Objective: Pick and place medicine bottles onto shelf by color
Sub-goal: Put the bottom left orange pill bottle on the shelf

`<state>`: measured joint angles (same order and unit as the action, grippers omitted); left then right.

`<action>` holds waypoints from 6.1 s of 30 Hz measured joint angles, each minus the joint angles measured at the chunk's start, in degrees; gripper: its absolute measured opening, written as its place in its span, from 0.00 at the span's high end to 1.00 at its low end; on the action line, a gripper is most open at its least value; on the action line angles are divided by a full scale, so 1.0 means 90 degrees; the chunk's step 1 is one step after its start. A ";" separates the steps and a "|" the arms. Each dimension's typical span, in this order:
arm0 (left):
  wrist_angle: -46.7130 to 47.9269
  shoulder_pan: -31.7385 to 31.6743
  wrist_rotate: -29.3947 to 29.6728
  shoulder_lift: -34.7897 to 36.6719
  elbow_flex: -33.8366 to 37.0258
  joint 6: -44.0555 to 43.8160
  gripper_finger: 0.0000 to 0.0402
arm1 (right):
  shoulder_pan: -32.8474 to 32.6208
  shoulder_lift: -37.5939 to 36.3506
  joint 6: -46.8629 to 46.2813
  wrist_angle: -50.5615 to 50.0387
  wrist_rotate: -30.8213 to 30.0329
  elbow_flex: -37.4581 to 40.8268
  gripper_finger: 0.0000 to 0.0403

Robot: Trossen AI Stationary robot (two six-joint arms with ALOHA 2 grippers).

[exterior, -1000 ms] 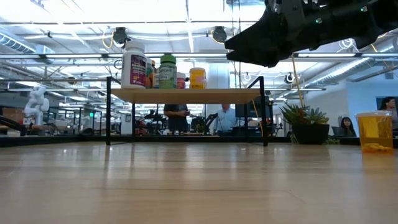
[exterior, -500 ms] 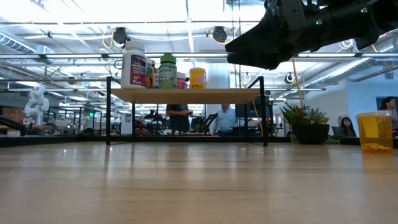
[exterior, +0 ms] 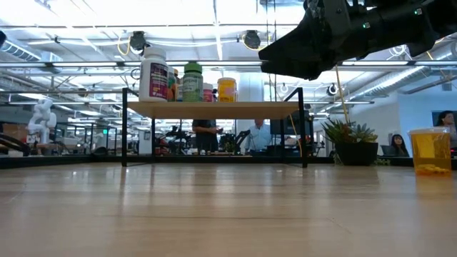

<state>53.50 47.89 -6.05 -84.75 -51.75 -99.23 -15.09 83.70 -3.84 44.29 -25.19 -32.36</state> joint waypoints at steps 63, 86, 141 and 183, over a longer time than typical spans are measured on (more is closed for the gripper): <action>0.0919 -0.7710 0.0836 -0.3716 -0.9114 1.2481 0.46 | -0.0020 -0.0002 -0.0583 -0.1705 -0.2015 0.0000 0.31; 0.1804 -0.5933 0.0503 -0.3402 -0.9095 1.4515 0.48 | 0.1722 -0.2556 0.1185 -0.1388 0.1333 -0.0002 0.31; 0.0716 -0.8127 0.0965 -0.4592 -0.9097 1.3194 0.44 | -0.0073 0.0008 -0.1039 0.0041 0.0313 0.0277 0.31; 0.0640 -0.8159 0.0953 -0.4602 -0.9094 1.2987 0.41 | -0.0073 0.0007 -0.1069 0.0007 0.0311 0.0277 0.31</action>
<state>59.27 -25.54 2.52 -126.17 -133.60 17.65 -15.75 83.77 -13.45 44.36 -22.39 -29.87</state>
